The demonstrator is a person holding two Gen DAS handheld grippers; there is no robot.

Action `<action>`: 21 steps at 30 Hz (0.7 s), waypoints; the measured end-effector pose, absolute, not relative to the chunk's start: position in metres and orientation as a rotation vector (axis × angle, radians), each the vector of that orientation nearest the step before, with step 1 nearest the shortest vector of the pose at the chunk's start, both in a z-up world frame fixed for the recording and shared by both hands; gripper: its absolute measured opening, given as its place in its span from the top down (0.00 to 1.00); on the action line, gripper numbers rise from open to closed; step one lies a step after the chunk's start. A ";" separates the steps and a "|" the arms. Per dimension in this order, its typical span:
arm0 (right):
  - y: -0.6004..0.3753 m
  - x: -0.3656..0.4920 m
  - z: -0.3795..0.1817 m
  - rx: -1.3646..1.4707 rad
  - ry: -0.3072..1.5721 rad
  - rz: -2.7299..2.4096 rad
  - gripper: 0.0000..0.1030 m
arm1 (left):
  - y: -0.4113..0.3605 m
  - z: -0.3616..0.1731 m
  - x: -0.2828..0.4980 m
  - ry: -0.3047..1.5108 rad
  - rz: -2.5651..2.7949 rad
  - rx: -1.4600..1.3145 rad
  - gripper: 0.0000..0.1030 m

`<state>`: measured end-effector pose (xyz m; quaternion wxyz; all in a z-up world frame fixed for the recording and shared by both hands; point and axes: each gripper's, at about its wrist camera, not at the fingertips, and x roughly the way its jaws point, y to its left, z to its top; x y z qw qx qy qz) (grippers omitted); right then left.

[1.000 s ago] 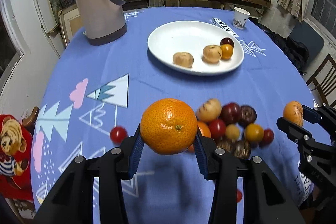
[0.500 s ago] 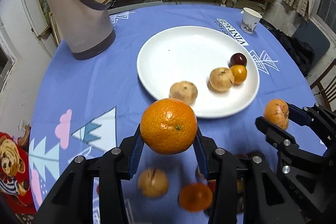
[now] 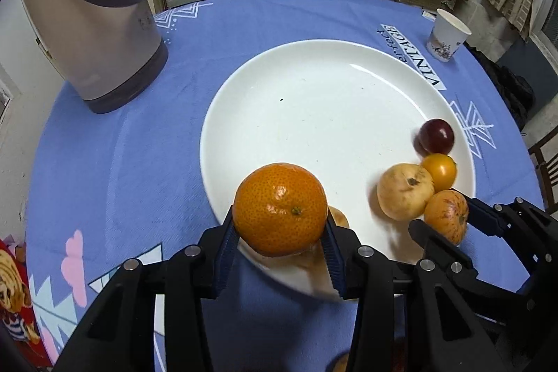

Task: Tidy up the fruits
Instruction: 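Carry the mandarin in the left tool while the right tool carries the striped fruit to the plate, then open both tools to release the mandarin and striped fruit onto the plate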

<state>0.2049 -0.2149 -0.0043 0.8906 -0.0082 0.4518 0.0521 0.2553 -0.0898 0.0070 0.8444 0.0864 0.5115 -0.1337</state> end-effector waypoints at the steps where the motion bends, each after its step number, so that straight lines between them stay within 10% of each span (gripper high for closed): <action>1: -0.215 0.206 -0.004 -0.022 0.937 0.109 0.52 | -0.090 0.006 0.257 1.082 -0.281 0.182 0.55; 2: -0.214 0.206 -0.005 -0.025 0.935 0.114 0.33 | -0.089 0.006 0.260 1.086 -0.283 0.172 0.53; 6: -0.213 0.204 0.003 -0.028 0.905 0.112 0.28 | -0.082 0.013 0.261 1.068 -0.263 0.127 0.20; 21: -0.234 0.132 0.039 0.005 0.834 0.083 0.28 | -0.060 0.051 0.206 1.001 -0.264 0.152 0.18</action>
